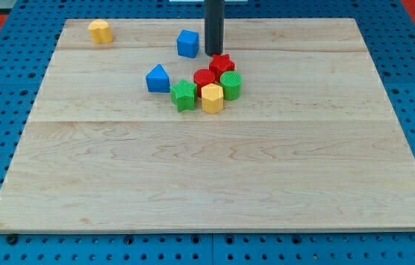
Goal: Slide the blue cube to the top center
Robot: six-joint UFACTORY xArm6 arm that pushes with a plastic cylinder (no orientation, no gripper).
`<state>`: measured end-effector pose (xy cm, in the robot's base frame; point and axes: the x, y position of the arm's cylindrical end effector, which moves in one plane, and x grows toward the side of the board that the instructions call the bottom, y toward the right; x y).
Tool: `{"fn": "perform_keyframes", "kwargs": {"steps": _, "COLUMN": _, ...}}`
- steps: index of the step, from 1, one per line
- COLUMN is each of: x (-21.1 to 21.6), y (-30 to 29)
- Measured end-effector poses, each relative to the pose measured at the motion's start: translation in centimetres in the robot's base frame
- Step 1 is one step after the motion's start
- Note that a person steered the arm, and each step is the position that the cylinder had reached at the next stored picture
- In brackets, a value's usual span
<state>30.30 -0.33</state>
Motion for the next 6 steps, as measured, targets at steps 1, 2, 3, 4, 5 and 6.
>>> {"fn": "perform_keyframes", "kwargs": {"steps": 1, "x": 1.3, "y": -4.4}}
{"fn": "perform_keyframes", "kwargs": {"steps": 2, "x": -2.4, "y": -5.2}}
{"fn": "perform_keyframes", "kwargs": {"steps": 3, "x": -4.5, "y": -3.3}}
{"fn": "perform_keyframes", "kwargs": {"steps": 4, "x": -4.9, "y": -2.1}}
{"fn": "perform_keyframes", "kwargs": {"steps": 5, "x": -4.2, "y": -7.4}}
{"fn": "perform_keyframes", "kwargs": {"steps": 6, "x": -8.7, "y": -5.8}}
